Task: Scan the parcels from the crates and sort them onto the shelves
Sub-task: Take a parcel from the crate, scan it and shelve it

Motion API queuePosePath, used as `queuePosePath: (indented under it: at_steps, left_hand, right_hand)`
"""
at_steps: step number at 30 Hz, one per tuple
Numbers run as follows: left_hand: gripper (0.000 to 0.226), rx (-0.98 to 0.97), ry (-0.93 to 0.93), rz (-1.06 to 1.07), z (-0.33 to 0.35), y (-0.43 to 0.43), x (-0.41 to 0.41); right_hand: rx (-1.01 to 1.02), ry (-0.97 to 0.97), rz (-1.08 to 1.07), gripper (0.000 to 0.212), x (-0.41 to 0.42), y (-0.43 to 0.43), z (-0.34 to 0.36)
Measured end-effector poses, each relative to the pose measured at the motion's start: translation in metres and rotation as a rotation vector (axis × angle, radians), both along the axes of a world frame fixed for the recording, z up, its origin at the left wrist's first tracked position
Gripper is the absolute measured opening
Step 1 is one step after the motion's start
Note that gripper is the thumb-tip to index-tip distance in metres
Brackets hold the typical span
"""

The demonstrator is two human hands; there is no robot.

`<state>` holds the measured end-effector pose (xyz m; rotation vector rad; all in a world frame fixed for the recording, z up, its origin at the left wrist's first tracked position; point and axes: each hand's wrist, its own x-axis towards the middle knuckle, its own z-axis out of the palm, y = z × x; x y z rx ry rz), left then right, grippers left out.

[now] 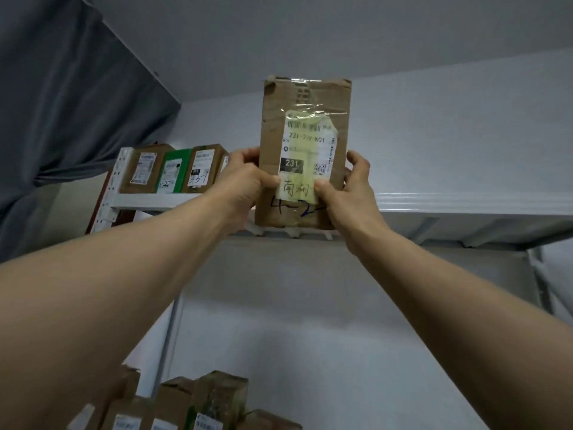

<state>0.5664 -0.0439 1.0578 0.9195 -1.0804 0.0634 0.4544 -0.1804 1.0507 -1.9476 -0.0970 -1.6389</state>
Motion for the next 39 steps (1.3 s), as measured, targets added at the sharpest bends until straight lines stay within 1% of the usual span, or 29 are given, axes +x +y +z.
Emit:
queuePosePath:
  at_steps: [2,5,8,12,15,17,23,26,28,30,33,34,36,39]
  left_hand:
    - [0.067,-0.005,-0.066,0.012,0.015,-0.005,0.011]
    - [0.075,0.009,-0.169,0.012,0.039,-0.014,0.031]
    - [0.078,0.029,-0.214,0.013,0.063,-0.028,0.06]
    - [0.085,0.045,-0.244,-0.004,0.09,-0.052,0.092]
    - [0.089,0.031,-0.233,-0.028,0.105,-0.077,0.113]
    - [0.089,0.049,-0.27,-0.009,0.111,-0.096,0.127]
    - [0.087,0.136,-0.404,0.152,0.119,-0.137,0.173]
    - [0.083,0.114,-0.443,0.22,0.121,-0.152,0.187]
    - [0.078,0.076,-0.479,0.312,0.122,-0.159,0.192]
    - [0.076,0.057,-0.536,0.44,0.124,-0.164,0.195]
    - [0.07,0.044,-0.628,0.607,0.123,-0.171,0.198]
    - [0.066,0.049,-0.656,0.648,0.122,-0.173,0.2]
    - [0.055,0.084,-0.705,0.714,0.12,-0.179,0.205]
    - [0.033,0.113,-0.733,0.779,0.114,-0.184,0.21]
  right_hand:
    - [-0.031,-0.054,-0.025,0.065,0.013,-0.008,0.019]
    - [-0.07,-0.133,-0.046,0.06,0.035,-0.019,0.048]
    - [-0.104,-0.193,-0.11,0.057,0.059,-0.031,0.073]
    - [-0.152,-0.236,-0.257,0.057,0.088,-0.045,0.103]
    - [-0.158,-0.251,-0.33,0.059,0.104,-0.06,0.119]
    - [-0.136,-0.243,-0.345,0.057,0.113,-0.074,0.125]
    - [-0.07,-0.138,-0.445,0.053,0.148,-0.11,0.132]
    - [-0.066,-0.111,-0.532,0.05,0.157,-0.118,0.132]
    - [-0.073,-0.106,-0.58,0.052,0.159,-0.121,0.134]
    - [-0.081,-0.072,-0.626,0.06,0.159,-0.124,0.135]
    - [-0.083,-0.001,-0.681,0.077,0.158,-0.125,0.132]
    - [-0.089,0.011,-0.698,0.079,0.158,-0.127,0.129]
    - [-0.123,0.028,-0.74,0.075,0.161,-0.13,0.125]
    - [-0.177,0.054,-0.809,0.061,0.164,-0.135,0.123]
